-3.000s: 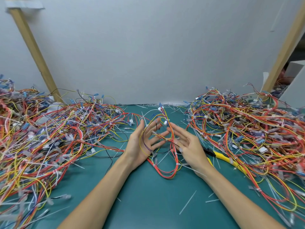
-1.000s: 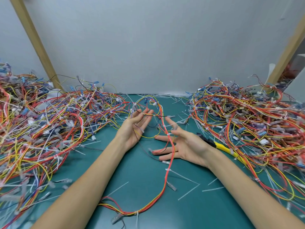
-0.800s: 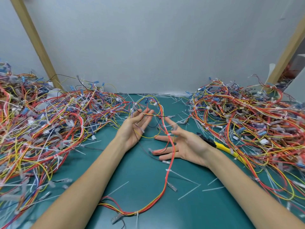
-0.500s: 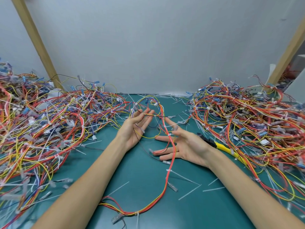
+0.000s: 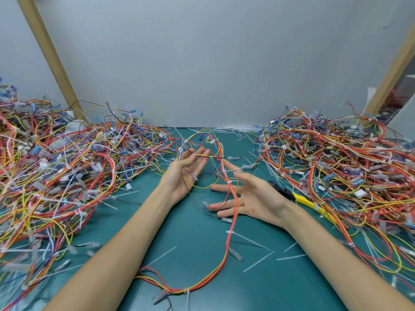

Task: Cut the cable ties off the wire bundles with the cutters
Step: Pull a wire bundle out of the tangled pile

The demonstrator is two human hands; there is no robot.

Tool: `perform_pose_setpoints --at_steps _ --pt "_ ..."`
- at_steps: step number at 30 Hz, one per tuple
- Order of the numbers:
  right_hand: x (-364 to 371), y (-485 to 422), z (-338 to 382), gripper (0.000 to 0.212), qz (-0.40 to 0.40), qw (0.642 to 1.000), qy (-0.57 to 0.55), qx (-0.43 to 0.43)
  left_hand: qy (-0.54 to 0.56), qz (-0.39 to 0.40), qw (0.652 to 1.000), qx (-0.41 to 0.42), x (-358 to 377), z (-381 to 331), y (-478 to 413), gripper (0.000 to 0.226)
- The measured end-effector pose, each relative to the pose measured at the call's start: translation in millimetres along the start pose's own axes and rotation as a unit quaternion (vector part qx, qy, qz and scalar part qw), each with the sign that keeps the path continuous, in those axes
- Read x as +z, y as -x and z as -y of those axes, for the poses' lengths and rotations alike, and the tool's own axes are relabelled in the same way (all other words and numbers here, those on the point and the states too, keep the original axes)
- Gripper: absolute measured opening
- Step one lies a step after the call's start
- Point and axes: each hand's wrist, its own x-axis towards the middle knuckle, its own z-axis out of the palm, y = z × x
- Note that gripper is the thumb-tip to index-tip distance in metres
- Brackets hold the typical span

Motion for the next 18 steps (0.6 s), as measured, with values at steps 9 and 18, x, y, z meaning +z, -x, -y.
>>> perform_pose_setpoints --at_steps 9,18 --pt "1 1 -1 0.065 -0.021 0.999 0.002 -0.030 -0.138 -0.021 0.990 0.036 2 5 -5 0.018" --pt "7 -7 33 0.058 -0.043 0.987 -0.112 -0.104 -0.633 -0.190 0.639 0.394 39 -35 14 0.060"
